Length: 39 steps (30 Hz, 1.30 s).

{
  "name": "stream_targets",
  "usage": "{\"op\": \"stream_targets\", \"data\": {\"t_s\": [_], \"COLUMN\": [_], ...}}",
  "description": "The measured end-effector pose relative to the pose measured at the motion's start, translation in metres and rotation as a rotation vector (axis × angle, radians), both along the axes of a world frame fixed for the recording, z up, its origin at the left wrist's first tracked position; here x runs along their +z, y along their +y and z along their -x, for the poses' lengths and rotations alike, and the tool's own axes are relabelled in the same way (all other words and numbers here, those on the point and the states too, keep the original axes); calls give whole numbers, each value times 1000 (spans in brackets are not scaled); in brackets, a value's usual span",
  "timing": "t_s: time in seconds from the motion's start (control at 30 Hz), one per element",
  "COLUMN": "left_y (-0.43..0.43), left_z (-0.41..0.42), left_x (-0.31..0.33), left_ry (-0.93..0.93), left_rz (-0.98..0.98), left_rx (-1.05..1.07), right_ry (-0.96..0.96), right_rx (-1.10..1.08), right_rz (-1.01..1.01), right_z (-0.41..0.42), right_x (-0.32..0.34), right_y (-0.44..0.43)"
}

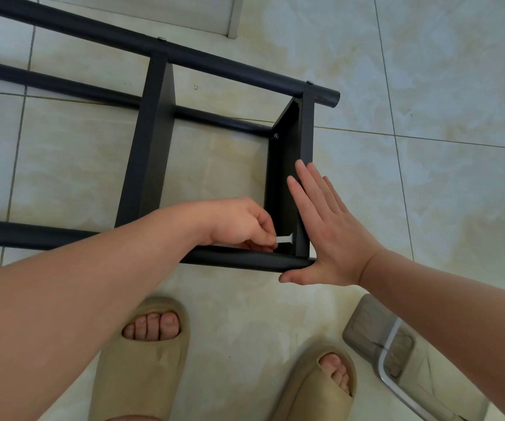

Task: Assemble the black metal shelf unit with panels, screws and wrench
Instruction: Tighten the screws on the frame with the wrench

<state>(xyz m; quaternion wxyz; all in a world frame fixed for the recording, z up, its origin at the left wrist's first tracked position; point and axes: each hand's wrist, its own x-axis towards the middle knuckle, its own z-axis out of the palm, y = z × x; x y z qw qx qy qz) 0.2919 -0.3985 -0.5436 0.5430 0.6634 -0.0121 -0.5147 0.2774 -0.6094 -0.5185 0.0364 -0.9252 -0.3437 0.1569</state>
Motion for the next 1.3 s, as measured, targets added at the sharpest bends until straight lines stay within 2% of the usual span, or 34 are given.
{"op": "stream_targets", "data": {"t_s": [0.3,0.4,0.53,0.6,0.7,0.8,1.0,1.13,1.3], "left_y": [-3,-3,0,9,25,34,33,31,31], "left_z": [1,3,10,8,-10,-37,-101,-138,-170], "left_x": [5,6,16,31,63,85,92,76,52], "left_ry": [-198,-304,-489,-525,-602,-714,-933,-972,-919], "left_rz": [-87,-166,-475,-564,-629,-668,-723,-733,-777], "left_rx": [-212,-181,-161,-181,-152,-67,58,124,20], "right_ry": [5,27,106,171,248,207,116,118,269], "right_rx": [12,14,-6,-42,-208,-370,-425,-395,-345], "right_rz": [4,27,155,197,131,39,3,73,162], "right_z": [0,1,-2,-5,-12,-26,-88,-135,-170], "right_x": [0,2,19,33,52,62,69,61,52], "right_y": [-1,0,5,9,12,13,28,34,30]}}
